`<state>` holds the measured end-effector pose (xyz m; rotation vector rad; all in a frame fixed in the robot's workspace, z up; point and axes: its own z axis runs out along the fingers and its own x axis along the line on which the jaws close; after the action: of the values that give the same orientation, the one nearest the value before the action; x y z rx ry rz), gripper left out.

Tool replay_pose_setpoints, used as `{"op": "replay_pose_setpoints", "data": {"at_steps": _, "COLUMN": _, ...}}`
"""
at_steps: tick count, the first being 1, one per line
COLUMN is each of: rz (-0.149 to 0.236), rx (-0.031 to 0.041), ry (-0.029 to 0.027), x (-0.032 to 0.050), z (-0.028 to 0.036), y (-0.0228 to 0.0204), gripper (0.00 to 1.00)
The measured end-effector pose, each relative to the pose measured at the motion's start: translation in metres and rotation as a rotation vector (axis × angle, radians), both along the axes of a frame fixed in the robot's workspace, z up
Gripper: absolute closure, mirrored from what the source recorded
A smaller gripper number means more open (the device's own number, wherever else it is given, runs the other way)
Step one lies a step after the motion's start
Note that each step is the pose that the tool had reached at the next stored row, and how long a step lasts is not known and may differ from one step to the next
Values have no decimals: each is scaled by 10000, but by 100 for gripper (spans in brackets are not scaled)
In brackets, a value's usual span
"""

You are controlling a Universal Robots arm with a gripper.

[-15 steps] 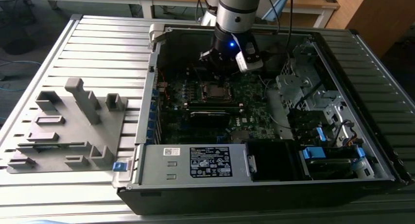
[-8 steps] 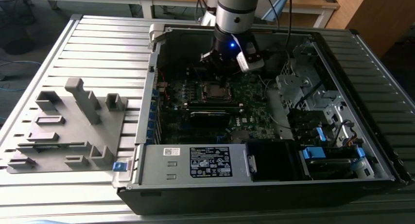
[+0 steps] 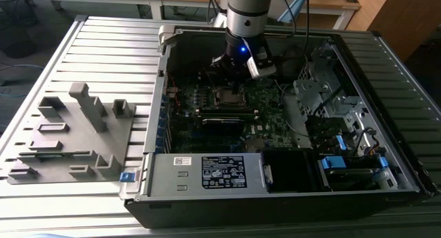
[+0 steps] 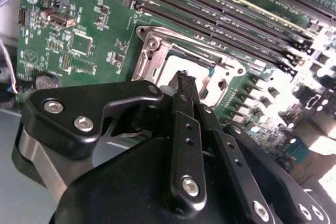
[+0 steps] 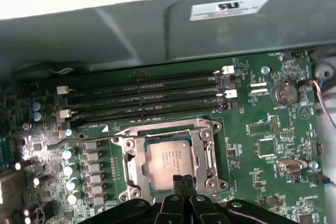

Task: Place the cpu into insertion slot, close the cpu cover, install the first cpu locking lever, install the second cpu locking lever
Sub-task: 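Close the cpu cover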

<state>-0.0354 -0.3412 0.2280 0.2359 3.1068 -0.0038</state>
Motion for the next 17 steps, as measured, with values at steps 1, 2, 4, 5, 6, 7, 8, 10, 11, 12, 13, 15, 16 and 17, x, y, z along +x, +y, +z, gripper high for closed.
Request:
{"op": "replay_pose_setpoints", "data": {"at_steps": 1, "rz": -41, "rx": -1, "ry": 0, "x": -3, "z": 0, "y": 0, "gripper": 89}}
{"op": "replay_pose_setpoints", "data": {"at_steps": 2, "rz": -42, "rx": -1, "ry": 0, "x": -3, "z": 0, "y": 0, "gripper": 89}}
{"op": "replay_pose_setpoints", "data": {"at_steps": 4, "rz": -45, "rx": 1, "ry": -1, "x": -12, "z": -4, "y": 0, "gripper": 89}}
{"op": "replay_pose_setpoints", "data": {"at_steps": 5, "rz": -43, "rx": 1, "ry": -1, "x": -27, "z": -7, "y": 0, "gripper": 89}}
{"op": "replay_pose_setpoints", "data": {"at_steps": 6, "rz": -43, "rx": 1, "ry": -1, "x": -48, "z": -10, "y": 0, "gripper": 89}}
{"op": "replay_pose_setpoints", "data": {"at_steps": 7, "rz": -42, "rx": 1, "ry": -1, "x": -74, "z": -15, "y": 0, "gripper": 89}}
{"op": "replay_pose_setpoints", "data": {"at_steps": 8, "rz": -43, "rx": 2, "ry": -2, "x": -102, "z": -20, "y": 1, "gripper": 89}}
{"op": "replay_pose_setpoints", "data": {"at_steps": 10, "rz": -43, "rx": 1, "ry": -1, "x": -154, "z": -30, "y": 1, "gripper": 89}}
{"op": "replay_pose_setpoints", "data": {"at_steps": 11, "rz": -43, "rx": 0, "ry": -1, "x": -178, "z": -36, "y": 2, "gripper": 89}}
{"op": "replay_pose_setpoints", "data": {"at_steps": 12, "rz": -43, "rx": 0, "ry": -1, "x": -200, "z": -42, "y": 2, "gripper": 89}}
{"op": "replay_pose_setpoints", "data": {"at_steps": 13, "rz": -43, "rx": 0, "ry": -1, "x": -222, "z": -49, "y": 3, "gripper": 89}}
{"op": "replay_pose_setpoints", "data": {"at_steps": 15, "rz": -43, "rx": 0, "ry": 0, "x": -263, "z": -62, "y": 4, "gripper": 89}}
{"op": "replay_pose_setpoints", "data": {"at_steps": 16, "rz": -43, "rx": 1, "ry": -1, "x": -279, "z": -68, "y": 4, "gripper": 89}}
{"op": "replay_pose_setpoints", "data": {"at_steps": 17, "rz": -43, "rx": 1, "ry": -1, "x": -292, "z": -74, "y": 4, "gripper": 89}}
